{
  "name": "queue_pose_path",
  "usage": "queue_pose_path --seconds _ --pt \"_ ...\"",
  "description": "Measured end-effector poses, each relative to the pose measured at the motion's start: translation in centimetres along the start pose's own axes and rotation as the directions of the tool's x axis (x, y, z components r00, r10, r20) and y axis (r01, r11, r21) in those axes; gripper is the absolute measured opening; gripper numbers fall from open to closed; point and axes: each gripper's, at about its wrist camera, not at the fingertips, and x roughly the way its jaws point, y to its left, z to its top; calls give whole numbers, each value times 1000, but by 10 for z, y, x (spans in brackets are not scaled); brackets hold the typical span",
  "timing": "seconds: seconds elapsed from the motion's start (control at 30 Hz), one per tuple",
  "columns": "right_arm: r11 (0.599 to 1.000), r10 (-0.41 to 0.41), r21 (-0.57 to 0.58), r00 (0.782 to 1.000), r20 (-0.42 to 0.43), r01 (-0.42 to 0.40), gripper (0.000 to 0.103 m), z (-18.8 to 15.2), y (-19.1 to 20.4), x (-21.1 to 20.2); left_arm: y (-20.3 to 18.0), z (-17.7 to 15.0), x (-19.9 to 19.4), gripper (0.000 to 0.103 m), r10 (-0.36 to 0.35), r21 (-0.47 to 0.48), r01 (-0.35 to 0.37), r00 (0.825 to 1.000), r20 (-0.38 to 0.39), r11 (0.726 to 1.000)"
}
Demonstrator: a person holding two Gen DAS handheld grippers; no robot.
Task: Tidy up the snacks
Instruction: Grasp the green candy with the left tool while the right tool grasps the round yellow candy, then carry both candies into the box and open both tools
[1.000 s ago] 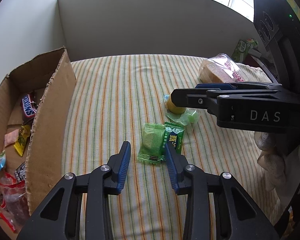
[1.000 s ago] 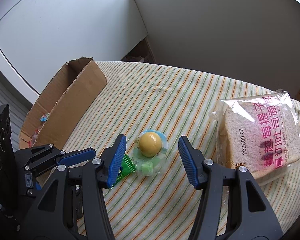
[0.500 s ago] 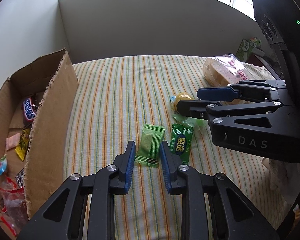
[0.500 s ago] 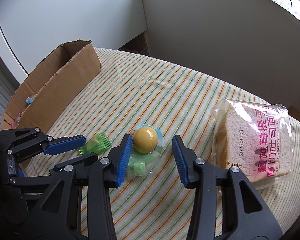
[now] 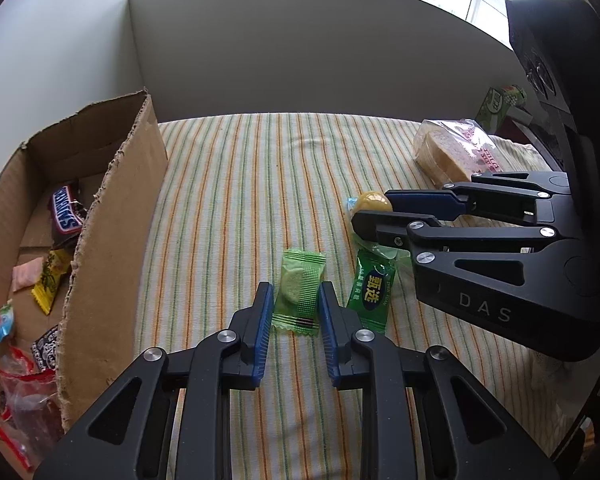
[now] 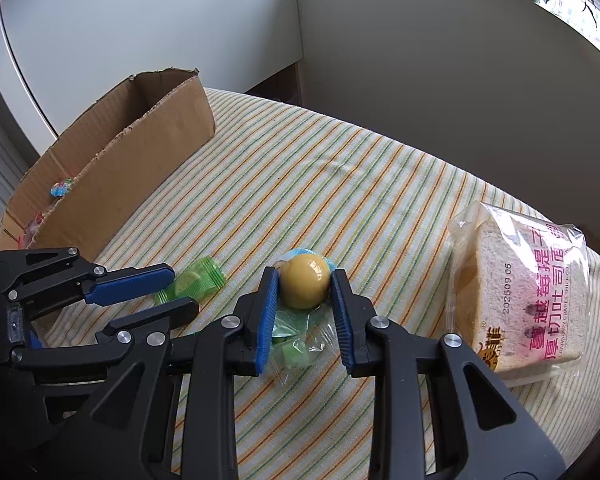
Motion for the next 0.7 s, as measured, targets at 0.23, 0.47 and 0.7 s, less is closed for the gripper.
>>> queue_pose_path --seconds 0.23,0.47,0.7 --pt "998 28 50 999 44 -30 28 2 -6 -14 4 -1 -10 21 -5 -13 5 1000 13 1000" --pt "998 20 57 996 83 -25 28 5 -4 -39 7 0 -34 21 -13 -17 13 999 50 1000" --pt "999 5 42 993 117 -10 28 5 13 -71 8 -5 -71 21 -25 -7 26 995 93 1000"
